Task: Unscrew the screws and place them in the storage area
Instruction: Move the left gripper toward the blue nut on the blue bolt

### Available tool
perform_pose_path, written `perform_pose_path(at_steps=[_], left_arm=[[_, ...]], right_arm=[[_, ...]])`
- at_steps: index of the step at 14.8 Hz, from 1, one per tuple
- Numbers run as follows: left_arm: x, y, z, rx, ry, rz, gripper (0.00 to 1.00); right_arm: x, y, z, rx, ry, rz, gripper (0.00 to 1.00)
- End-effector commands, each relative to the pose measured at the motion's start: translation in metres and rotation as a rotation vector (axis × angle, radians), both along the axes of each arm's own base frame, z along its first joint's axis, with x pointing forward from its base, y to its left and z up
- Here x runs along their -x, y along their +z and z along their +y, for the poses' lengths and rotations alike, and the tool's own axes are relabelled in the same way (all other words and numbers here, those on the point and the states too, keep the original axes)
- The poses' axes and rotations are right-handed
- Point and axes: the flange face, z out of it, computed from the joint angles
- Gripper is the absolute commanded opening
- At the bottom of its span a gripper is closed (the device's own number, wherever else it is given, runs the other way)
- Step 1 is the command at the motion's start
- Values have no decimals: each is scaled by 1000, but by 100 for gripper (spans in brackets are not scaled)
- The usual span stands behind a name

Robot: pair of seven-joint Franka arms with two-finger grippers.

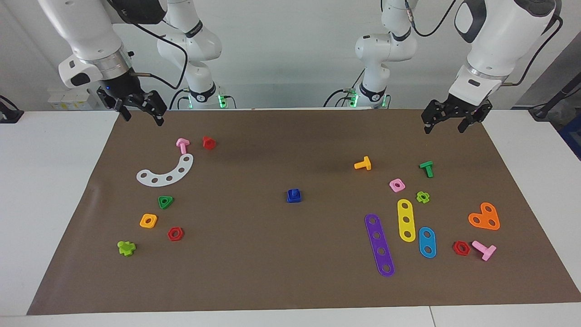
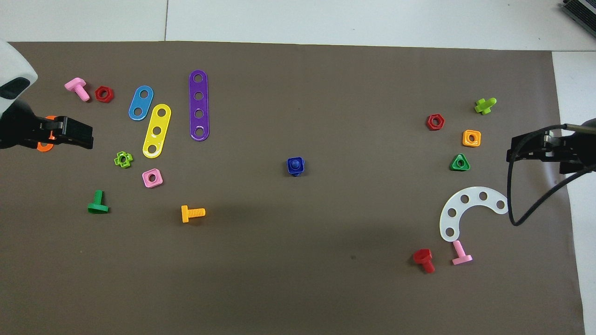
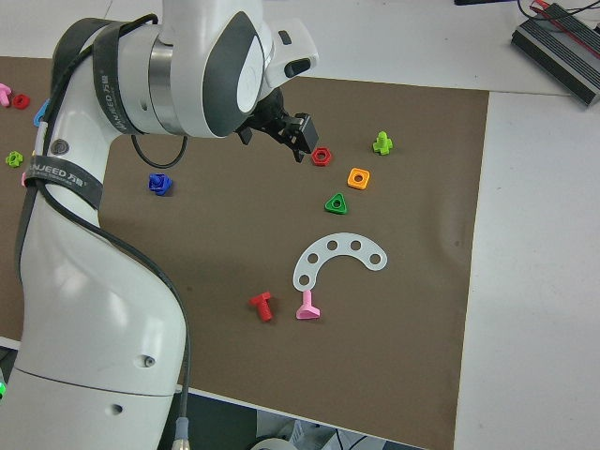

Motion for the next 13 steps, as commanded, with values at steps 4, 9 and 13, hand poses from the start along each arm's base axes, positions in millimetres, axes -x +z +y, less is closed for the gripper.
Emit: perform_pose_path(at_steps=[4, 9, 13], left_arm=[[-1, -1, 0, 10, -13, 1, 100], [5, -7, -8, 8, -17, 12, 100], [12, -19, -44, 49, -1, -4, 100]], right_arm=[[3, 1, 2, -12, 3, 5, 100], [3, 1, 2, -12, 3, 5, 100], [3, 1, 2, -12, 3, 5, 100]])
